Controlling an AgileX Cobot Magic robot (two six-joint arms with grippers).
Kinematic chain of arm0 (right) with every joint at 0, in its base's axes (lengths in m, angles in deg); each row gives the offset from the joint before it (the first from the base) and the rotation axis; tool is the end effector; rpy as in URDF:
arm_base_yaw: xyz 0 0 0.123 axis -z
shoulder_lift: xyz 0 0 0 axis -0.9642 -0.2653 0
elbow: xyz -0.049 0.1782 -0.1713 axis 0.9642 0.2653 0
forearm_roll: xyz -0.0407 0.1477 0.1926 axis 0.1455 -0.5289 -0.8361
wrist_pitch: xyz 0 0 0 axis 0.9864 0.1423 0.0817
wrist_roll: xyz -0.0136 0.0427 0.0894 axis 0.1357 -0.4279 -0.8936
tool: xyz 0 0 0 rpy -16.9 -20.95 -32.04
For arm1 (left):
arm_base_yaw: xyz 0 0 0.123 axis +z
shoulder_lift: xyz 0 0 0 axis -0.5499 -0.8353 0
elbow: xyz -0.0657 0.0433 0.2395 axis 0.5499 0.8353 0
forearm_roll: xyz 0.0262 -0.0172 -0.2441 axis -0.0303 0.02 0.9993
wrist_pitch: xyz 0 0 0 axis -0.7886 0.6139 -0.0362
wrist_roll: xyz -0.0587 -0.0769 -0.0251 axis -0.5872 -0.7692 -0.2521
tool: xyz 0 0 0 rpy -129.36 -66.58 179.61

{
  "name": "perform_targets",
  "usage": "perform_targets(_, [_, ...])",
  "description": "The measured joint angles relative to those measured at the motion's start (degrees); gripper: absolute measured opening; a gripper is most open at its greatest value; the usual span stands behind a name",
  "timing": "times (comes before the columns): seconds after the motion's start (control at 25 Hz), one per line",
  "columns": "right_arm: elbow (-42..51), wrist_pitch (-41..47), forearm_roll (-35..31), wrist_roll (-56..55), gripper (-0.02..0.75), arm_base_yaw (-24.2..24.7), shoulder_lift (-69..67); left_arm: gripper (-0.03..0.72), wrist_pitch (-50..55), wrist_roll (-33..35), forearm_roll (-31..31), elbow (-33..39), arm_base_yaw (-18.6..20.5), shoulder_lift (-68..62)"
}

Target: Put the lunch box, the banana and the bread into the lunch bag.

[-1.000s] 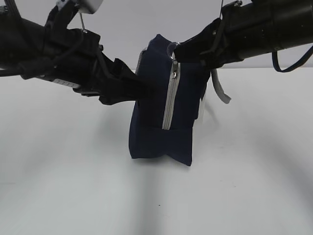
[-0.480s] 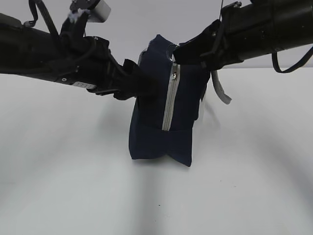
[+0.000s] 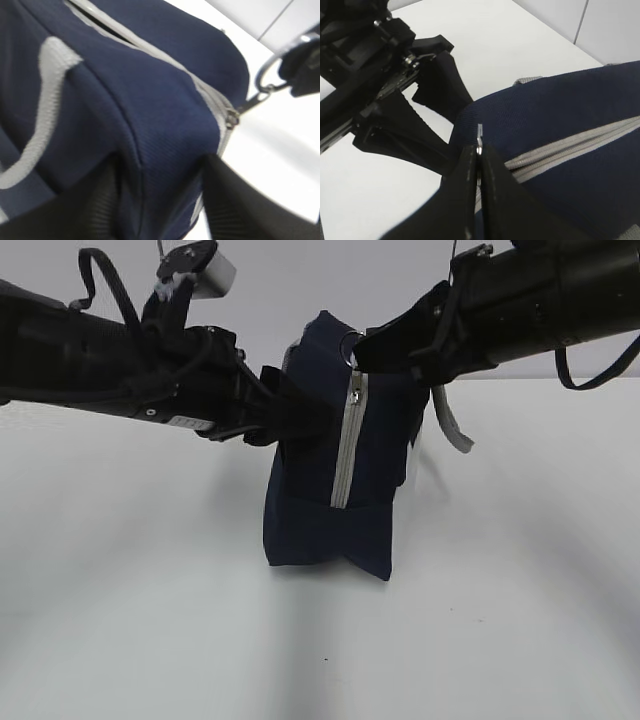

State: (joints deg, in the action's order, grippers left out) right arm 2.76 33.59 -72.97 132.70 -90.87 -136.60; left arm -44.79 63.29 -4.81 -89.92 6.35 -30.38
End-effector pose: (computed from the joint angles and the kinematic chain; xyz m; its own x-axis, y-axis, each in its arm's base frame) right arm 0.2945 0.1466 0.2801 -0.1950 -0.4426 -0.8753 -0.8629 0.5016 -0.0614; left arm 0.2899 -0.2044 0.2246 -0.4901 0.2584 -0.8325 0.7696 0.5766 -0.2742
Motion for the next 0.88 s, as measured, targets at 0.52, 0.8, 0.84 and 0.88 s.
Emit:
perform_targets(0.52, [-3.53,-0.87,1.08,0.0,-0.016,0.0,0.0,0.003,5.37,0.2,-0.36,0.0,0.06,-0.15])
perform_targets(0.8, [-6.63,-2.63,4.01,-1.58,-0.016,0.0,-0.11,0.003,6.44,0.2,-1.04,-0.16,0.06,-0.15])
perform_targets(0.84, [-6.63,-3.04,4.01,-1.63,-0.016,0.0,-0.22,0.003,6.76,0.2,-1.4,-0.16,0.06,-0.15])
perform_targets(0.88, [-6.7,-3.28,4.3,-1.72,-0.016,0.0,-0.22,0.003,7.07,0.2,-1.79,-0.16,0.06,-0.15])
